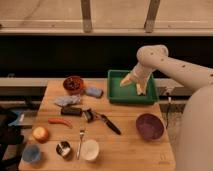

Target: Stack cups on top of each other

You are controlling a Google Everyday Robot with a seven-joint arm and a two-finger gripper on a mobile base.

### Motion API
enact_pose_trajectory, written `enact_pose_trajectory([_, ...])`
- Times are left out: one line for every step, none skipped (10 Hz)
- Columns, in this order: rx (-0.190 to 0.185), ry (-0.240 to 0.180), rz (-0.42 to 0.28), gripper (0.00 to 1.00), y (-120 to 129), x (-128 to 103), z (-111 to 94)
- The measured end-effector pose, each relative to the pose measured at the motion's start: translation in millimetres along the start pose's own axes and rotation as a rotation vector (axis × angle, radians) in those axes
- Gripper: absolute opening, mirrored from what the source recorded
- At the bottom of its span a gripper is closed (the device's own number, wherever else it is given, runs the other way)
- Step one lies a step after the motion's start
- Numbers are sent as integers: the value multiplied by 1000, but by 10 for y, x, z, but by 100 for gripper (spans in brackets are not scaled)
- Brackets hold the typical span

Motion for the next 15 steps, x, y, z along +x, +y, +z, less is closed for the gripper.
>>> enact_pose_trajectory([0,0,0,80,0,-1,-1])
enact_pose_trajectory([0,0,0,80,0,0,0])
enact_pose_trajectory([0,0,0,80,0,0,0])
enact_pose_trajectory([0,0,0,80,0,0,-1])
enact_pose_trajectory([0,0,0,80,0,0,0])
enact_pose_trajectory([0,0,0,80,0,0,-1])
enact_pose_trajectory([0,0,0,80,0,0,0])
enact_pose_trajectory([1,0,0,80,3,-5,-4])
enact_pose_trajectory([2,1,0,80,7,-16,-4])
enact_pose_trajectory([13,9,-13,80,30,-17,-1])
enact_pose_trajectory([24,24,-46,80,121,-7,21])
enact_pose_trajectory([33,45,-94,80,297,19,68])
enact_pose_trajectory([37,73,-141,80,436,83,121])
enact_pose_trajectory([39,102,-182,80,532,170,174])
enact_pose_trajectory([41,130,-228,80,624,272,232])
